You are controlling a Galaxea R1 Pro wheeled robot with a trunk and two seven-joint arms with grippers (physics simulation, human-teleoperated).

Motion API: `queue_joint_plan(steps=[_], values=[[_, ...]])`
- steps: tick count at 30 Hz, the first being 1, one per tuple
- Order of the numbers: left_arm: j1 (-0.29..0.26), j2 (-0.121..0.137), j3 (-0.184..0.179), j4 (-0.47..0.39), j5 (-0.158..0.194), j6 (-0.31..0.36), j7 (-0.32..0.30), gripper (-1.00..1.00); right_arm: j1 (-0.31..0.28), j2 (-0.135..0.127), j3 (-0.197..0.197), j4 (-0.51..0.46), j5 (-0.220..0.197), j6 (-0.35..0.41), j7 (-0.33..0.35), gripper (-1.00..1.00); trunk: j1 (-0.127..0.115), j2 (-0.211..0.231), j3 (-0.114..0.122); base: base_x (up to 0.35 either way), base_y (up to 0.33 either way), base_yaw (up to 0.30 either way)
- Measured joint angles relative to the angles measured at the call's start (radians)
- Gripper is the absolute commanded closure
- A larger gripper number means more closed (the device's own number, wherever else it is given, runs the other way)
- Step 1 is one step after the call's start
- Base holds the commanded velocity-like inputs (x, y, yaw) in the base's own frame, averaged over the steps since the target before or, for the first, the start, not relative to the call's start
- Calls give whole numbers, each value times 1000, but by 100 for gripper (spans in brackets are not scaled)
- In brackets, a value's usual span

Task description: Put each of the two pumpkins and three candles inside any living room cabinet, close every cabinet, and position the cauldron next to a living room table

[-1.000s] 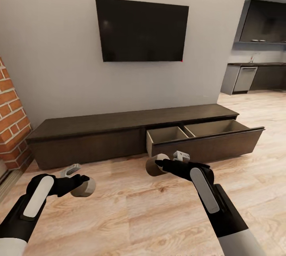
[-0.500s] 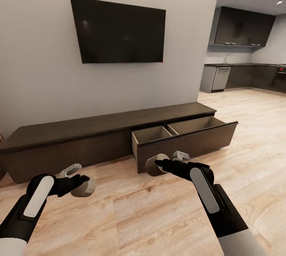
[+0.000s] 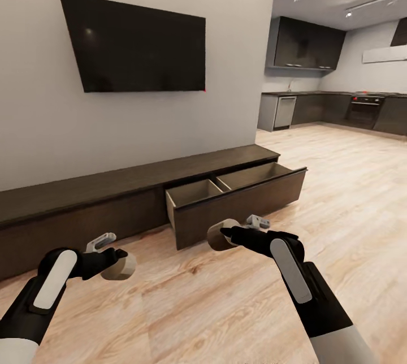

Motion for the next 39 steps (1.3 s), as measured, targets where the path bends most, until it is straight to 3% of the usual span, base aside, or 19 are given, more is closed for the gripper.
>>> queue_joint_plan(steps=[35, 39], values=[[0, 0, 0, 0, 0, 0, 0, 100, 0, -1, -1, 2, -1, -1, 0, 100, 0, 0, 21, 0, 0, -275], [0, 0, -1, 0, -1, 0, 0, 100, 0, 1, -42, 2, 4, -14, 1, 100, 0, 0, 23, 0, 0, -276]])
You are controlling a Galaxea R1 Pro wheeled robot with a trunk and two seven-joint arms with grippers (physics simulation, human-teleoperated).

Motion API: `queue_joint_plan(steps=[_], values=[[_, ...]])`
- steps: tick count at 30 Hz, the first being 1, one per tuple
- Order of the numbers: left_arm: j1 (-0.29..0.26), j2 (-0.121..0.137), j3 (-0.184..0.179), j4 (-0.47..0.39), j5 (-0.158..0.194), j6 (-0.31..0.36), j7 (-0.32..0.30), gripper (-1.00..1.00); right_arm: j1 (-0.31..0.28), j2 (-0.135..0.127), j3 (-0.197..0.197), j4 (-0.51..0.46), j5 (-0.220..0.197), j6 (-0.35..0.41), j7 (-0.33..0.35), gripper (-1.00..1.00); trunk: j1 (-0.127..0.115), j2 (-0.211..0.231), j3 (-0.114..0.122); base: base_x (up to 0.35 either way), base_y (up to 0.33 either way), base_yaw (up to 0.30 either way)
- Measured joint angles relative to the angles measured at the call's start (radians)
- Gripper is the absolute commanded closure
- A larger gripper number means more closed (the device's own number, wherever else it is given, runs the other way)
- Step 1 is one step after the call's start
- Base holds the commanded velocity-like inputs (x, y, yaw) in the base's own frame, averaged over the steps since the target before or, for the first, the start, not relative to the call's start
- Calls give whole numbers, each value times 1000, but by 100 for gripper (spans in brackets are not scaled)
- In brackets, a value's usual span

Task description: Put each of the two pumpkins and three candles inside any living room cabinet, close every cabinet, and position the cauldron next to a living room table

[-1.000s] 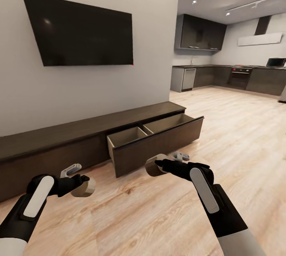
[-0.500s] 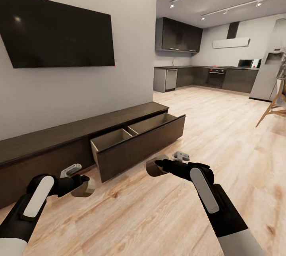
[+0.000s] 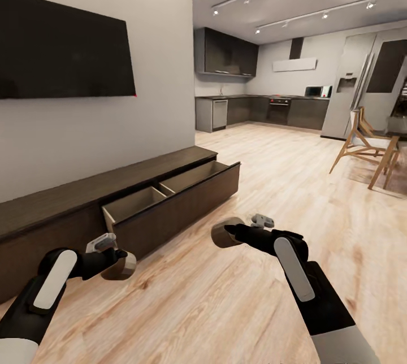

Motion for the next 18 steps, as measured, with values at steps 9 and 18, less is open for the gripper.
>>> queue_joint_plan(steps=[9, 18], values=[[0, -2, -1, 0, 1, 0, 0, 100, 0, 0, -20, 1, -6, -3, 0, 100, 0, 0, 5, 0, 0, -276], [0, -2, -6, 0, 0, 0, 0, 100, 0, 1, -20, 1, -6, -3, -1, 100, 0, 0, 9, 0, 0, -276]])
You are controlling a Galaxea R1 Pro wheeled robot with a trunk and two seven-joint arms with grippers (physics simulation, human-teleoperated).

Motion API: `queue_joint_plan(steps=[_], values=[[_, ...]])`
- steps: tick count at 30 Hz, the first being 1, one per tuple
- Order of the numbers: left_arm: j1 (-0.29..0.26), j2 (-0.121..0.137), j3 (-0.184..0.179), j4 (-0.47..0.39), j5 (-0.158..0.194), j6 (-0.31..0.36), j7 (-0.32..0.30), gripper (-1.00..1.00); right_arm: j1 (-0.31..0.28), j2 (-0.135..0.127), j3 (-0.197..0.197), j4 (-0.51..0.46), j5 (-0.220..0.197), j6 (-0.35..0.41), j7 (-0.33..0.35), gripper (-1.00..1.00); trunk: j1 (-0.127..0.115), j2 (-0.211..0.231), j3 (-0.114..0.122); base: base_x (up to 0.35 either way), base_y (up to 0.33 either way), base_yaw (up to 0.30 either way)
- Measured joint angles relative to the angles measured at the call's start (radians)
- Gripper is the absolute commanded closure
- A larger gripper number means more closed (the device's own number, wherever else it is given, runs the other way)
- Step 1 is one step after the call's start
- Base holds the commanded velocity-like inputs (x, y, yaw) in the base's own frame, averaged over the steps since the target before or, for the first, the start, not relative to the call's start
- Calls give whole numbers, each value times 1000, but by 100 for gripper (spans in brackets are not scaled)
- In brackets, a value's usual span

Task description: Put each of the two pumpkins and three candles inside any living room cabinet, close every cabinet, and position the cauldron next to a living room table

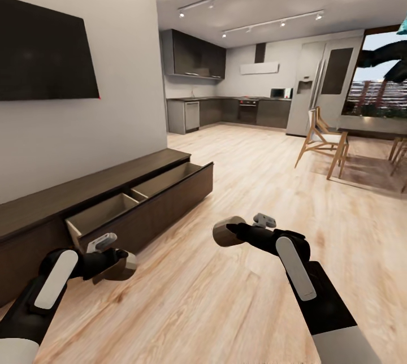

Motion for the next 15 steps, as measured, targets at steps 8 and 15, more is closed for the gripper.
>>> queue_joint_plan(steps=[8, 15], values=[[0, 0, 0, 0, 0, 0, 0, 100, 0, 0, -1, 0, 1, 0, -1, 100, 0, 0, 3, 0, 0, -279], [0, 0, 0, 0, 0, 0, 0, 100, 0, 1, -1, 14, 2, 0, -2, 100, 0, 0, 4, 0, 0, -283]])
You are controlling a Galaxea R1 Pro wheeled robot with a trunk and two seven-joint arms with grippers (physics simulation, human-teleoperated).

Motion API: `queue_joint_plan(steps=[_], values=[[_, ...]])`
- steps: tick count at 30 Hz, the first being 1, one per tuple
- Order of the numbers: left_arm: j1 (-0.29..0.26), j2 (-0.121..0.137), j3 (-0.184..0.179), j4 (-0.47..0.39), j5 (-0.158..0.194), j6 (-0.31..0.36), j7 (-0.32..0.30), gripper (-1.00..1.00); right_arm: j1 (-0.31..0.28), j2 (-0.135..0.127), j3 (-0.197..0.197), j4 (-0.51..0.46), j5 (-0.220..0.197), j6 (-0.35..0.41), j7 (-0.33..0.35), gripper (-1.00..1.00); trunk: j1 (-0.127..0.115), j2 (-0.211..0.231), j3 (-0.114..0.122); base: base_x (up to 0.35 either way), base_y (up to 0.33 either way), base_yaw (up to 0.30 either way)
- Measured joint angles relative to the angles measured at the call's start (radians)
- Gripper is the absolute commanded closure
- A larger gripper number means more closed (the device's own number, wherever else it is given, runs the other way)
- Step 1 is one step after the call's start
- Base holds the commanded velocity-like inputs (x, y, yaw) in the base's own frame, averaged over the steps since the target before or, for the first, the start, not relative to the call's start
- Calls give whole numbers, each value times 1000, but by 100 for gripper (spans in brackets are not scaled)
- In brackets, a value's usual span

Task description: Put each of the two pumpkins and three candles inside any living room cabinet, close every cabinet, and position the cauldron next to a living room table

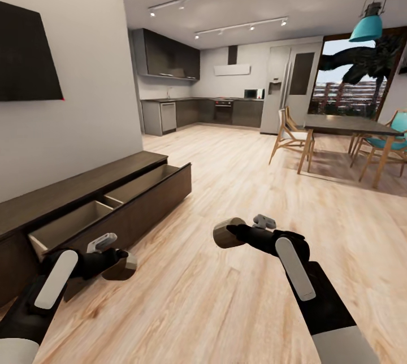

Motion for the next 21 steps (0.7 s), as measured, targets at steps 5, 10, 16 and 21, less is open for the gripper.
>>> queue_joint_plan(steps=[5, 10, 16, 21], values=[[0, 0, 0, 0, 0, 0, 0, 100, 0, 1, 0, 18, 0, 0, 0, 100, 0, 0, 0, 0, 0, -286], [0, 0, 0, 0, 0, 0, 0, 100, 0, 1, 0, 21, 0, 0, 0, 100, 0, 0, 0, 0, 0, -287], [0, 0, -1, 0, 0, 0, 0, 100, 0, 1, 0, 21, -1, 0, 0, 100, 0, 0, 0, 0, 0, -287], [0, -1, -1, -1, 1, 0, 0, 100, 0, 1, -1, 22, -1, -2, 0, 100, 0, 0, 0, 0, 0, -287]])
